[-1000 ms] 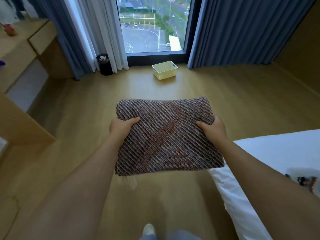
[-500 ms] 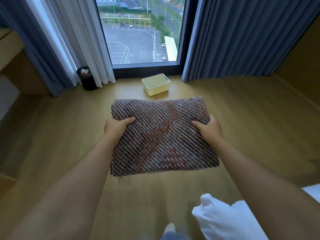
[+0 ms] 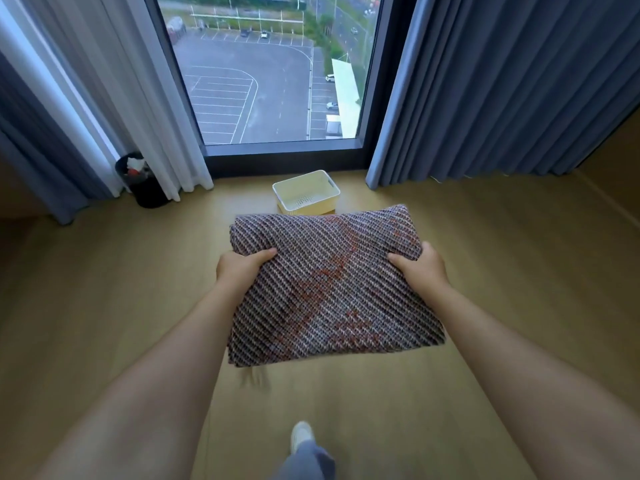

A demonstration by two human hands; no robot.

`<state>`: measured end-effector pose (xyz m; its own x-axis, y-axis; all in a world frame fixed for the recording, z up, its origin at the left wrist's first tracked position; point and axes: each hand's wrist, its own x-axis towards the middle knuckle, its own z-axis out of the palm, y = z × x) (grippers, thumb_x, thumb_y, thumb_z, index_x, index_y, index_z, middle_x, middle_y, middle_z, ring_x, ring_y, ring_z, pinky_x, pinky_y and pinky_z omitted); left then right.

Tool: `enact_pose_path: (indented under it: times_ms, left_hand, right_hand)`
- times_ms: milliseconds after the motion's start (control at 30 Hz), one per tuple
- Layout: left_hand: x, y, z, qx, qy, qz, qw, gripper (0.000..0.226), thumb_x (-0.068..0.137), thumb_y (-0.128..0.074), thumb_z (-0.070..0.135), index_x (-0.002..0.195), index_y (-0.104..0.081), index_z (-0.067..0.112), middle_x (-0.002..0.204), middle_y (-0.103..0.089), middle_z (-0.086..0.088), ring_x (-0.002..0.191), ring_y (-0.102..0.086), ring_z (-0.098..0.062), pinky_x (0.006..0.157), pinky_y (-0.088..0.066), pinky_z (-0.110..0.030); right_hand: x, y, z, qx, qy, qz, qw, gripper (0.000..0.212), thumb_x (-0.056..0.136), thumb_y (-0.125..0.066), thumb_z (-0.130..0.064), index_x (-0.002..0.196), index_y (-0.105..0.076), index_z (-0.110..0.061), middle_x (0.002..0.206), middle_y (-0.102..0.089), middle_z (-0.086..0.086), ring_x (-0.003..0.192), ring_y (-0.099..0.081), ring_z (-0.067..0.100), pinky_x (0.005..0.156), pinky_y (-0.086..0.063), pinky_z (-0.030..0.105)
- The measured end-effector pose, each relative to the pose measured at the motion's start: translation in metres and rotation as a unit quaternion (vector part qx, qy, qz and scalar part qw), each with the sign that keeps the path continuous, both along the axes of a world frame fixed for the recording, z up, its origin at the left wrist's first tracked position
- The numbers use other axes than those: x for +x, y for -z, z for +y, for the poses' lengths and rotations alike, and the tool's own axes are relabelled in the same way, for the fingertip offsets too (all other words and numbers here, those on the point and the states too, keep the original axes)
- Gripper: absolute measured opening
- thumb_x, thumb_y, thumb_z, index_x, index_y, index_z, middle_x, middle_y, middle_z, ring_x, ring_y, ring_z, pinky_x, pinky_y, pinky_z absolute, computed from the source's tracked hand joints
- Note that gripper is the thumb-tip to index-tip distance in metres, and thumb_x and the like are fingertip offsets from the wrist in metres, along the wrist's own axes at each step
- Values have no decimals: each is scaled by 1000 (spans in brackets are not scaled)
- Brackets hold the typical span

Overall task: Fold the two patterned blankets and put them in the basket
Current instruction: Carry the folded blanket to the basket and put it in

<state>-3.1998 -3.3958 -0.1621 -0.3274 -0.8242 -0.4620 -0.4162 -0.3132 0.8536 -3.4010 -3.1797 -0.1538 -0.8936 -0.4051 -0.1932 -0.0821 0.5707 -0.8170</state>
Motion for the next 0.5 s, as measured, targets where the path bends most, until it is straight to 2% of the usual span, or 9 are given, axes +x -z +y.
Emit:
enact_pose_path:
  times_ms: [100, 233, 433, 500]
  left_hand:
    - [-65, -3, -60, 10, 17, -10, 1000, 71, 61, -83, 40, 115, -56, 3, 114, -63, -13, 97, -61, -31, 84, -48, -36]
    - [-149, 4, -129, 17, 21, -12, 1000, 72, 64, -81, 38, 120, -54, 2, 117, -61, -14, 100, -59, -32, 81, -46, -35]
    - [-275, 37, -224, 55, -8, -23, 998, 74, 67, -79, 37, 125, -50, 1, 123, -59, -15, 107, -58, -34, 89, -46, -38]
    - [-313, 48, -255, 79, -21, -22, 996, 74, 68, -79, 35, 126, -48, 1, 125, -58, -15, 109, -57, -34, 89, -44, -38]
  right_hand:
    - [-63, 1, -54, 4, 5, -9, 1000, 41, 76, -72, -31, 108, -54, -12, 114, -63, 10, 101, -59, 27, 83, -43, 30]
    - [-148, 6, -125, 14, 2, -7, 1000, 43, 76, -72, -32, 110, -54, -13, 115, -62, 9, 103, -58, 27, 82, -42, 30]
    - [-286, 34, -240, 41, -30, -1, 999, 41, 76, -71, -34, 107, -53, -14, 113, -62, 9, 102, -57, 28, 81, -42, 31]
    - [-330, 43, -279, 49, -47, -16, 998, 41, 76, -71, -34, 106, -52, -13, 113, -61, 10, 102, -57, 29, 85, -45, 35]
